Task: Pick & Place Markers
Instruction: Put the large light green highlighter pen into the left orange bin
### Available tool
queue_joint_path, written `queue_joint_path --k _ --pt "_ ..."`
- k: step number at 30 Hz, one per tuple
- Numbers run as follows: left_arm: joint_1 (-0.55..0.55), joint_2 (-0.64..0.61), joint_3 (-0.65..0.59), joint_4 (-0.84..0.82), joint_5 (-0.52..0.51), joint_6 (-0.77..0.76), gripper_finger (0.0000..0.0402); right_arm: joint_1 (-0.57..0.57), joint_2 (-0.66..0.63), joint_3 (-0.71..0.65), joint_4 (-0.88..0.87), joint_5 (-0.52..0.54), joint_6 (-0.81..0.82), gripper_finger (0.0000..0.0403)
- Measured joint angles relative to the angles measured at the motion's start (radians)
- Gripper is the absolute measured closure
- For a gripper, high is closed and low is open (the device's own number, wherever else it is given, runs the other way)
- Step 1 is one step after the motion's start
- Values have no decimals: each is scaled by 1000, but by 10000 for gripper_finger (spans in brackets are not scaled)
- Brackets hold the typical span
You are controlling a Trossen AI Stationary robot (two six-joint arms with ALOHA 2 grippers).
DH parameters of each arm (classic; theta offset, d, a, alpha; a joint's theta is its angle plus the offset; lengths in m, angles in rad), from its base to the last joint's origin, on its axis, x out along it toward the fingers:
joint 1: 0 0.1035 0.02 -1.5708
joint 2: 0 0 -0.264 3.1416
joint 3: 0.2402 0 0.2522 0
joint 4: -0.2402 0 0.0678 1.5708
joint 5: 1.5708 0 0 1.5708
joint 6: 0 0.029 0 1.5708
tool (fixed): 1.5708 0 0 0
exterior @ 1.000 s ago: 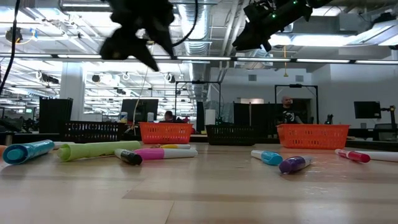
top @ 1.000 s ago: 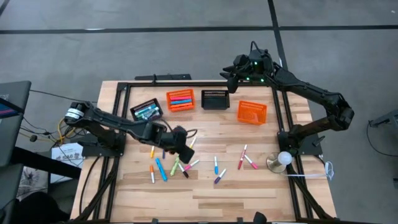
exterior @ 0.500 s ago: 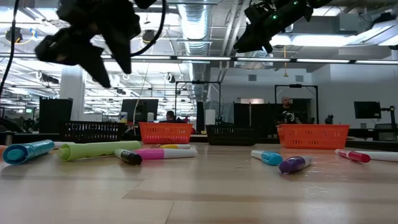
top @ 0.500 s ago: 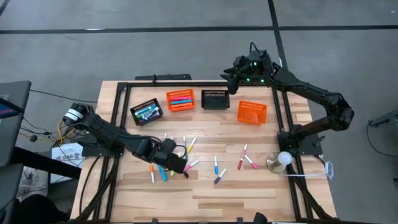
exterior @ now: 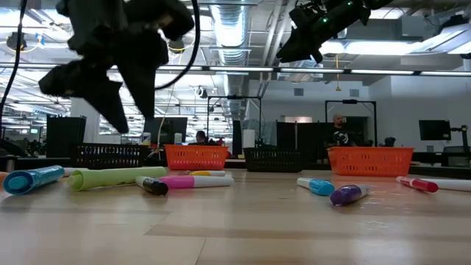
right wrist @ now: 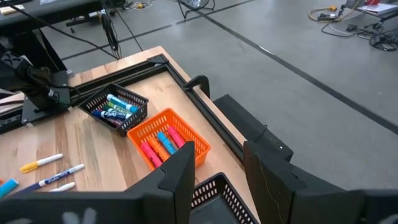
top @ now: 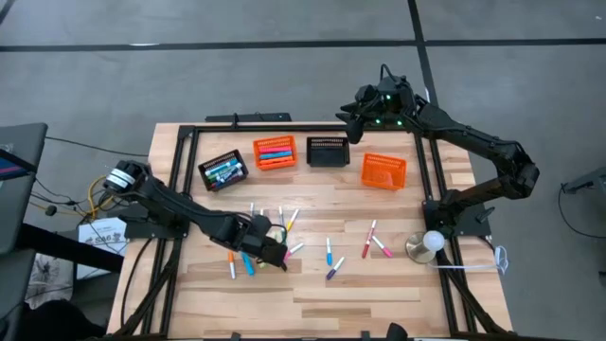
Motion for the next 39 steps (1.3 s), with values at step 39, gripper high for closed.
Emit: queue_joint_path --k 39 --pt "30 99 -62 53 94 109 225 0 0 0 6 0 3 278"
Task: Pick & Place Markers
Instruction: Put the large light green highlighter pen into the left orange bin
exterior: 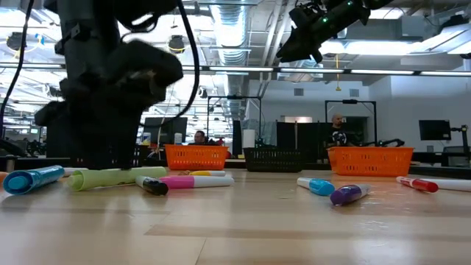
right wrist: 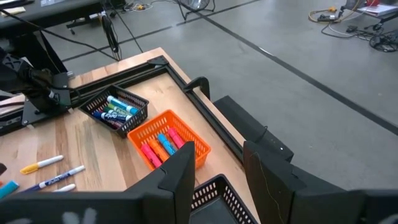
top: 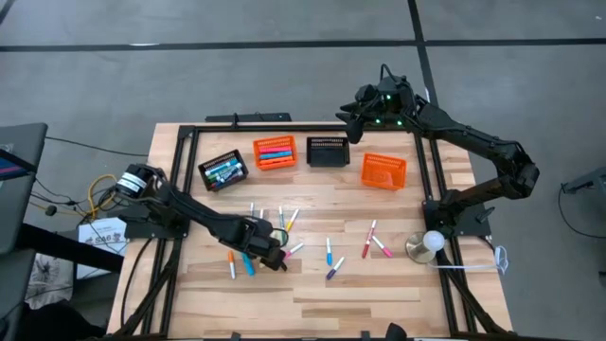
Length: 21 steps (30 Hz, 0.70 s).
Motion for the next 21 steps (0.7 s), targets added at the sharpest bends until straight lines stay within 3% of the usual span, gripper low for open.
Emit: queue_joint_path --k 10,21 --pt "11 77 6 -16 44 2 237 0 0 0 0 0 0 278" --pt "11 78 5 -40 40 1 337 0 0 0 1 1 0 278"
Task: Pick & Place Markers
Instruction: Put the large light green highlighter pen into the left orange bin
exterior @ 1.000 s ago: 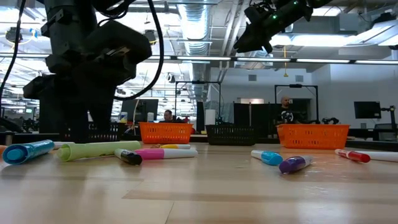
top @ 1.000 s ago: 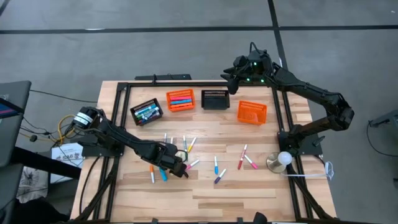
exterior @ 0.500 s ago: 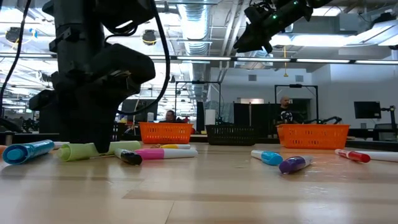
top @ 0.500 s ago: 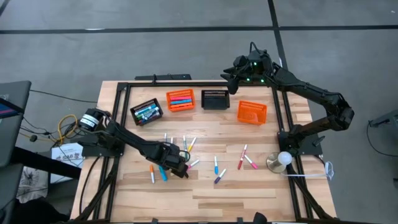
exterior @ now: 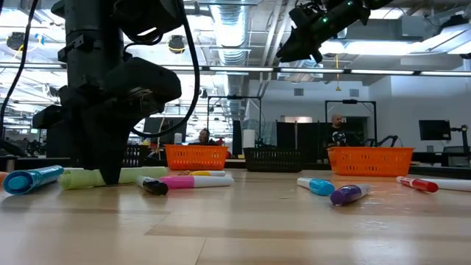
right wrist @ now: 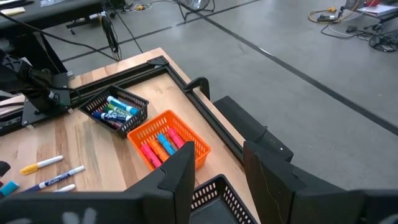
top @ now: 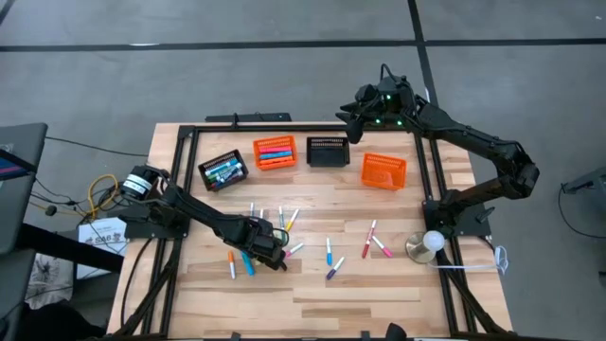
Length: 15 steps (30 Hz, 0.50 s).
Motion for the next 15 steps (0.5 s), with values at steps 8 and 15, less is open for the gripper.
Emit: queue_joint_path --k 8,15 --pt "0 0 -2 1 0 -1 327 0 0 0 0 0 0 278" --pt "-2 -78 -11 -3 -31 -5 337 0 0 0 0 0 0 278"
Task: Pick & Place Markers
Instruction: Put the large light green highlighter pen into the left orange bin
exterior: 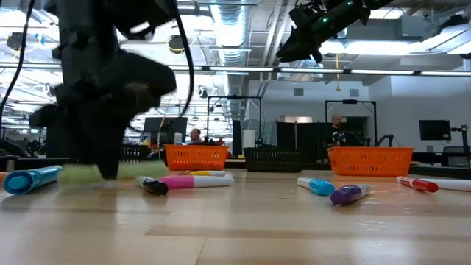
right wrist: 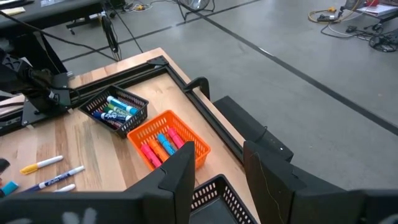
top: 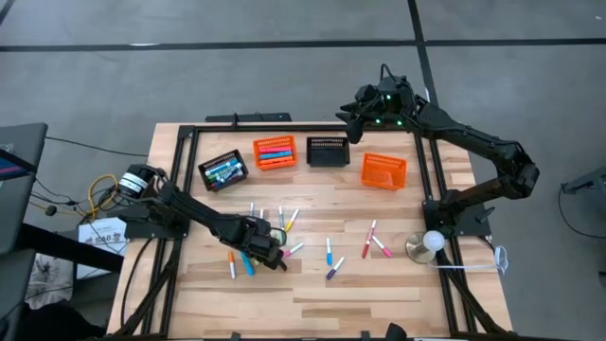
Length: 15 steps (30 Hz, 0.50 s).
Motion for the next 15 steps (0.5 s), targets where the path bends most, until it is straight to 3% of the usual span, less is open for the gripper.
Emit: queue_joint_path --k 9,15 --pt "0 -180 3 -12 -34 5 337 0 0 0 0 0 0 278" --pt "-2 -310 4 -4 -87 155 336 0 0 0 0 0 -1 278"
